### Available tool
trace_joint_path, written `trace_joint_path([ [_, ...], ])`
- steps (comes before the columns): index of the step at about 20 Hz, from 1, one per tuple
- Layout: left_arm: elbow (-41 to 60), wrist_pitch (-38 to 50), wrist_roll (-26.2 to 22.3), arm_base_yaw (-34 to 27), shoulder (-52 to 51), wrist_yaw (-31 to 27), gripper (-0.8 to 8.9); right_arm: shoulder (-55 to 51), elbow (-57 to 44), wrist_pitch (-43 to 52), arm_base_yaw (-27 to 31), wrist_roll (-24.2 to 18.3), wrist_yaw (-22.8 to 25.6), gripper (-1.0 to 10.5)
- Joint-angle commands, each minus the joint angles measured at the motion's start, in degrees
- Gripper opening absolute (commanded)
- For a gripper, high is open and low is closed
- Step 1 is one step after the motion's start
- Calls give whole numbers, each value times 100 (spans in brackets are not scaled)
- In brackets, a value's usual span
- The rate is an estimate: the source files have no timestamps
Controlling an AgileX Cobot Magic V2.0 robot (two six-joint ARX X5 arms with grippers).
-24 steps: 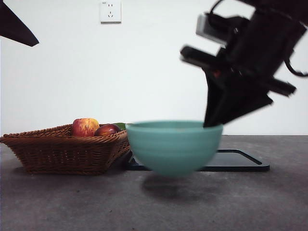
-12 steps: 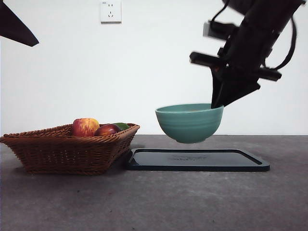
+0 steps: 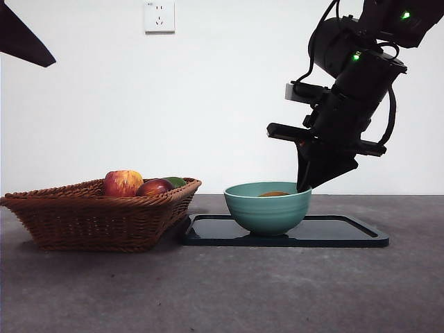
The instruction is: Pick up the wifruite, put it on the bowl, pick up the plate, put it on desk
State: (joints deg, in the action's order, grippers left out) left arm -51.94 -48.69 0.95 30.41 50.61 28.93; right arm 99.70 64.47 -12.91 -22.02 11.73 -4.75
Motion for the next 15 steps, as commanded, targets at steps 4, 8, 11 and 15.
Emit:
trace_joint_path([
  [4, -44, 26, -26, 35, 26, 48, 375, 101, 127, 46, -35, -20, -17, 183],
  [8, -44, 24, -26, 35, 26, 48, 375, -170, 127, 42, -28, -17, 46, 183],
  [11, -44, 28, -26, 35, 26, 48, 375, -868, 127, -17, -28, -22, 26, 183],
  [15, -44, 33, -26, 35, 26, 48, 375, -2063, 127, -793, -35, -39, -767, 183],
])
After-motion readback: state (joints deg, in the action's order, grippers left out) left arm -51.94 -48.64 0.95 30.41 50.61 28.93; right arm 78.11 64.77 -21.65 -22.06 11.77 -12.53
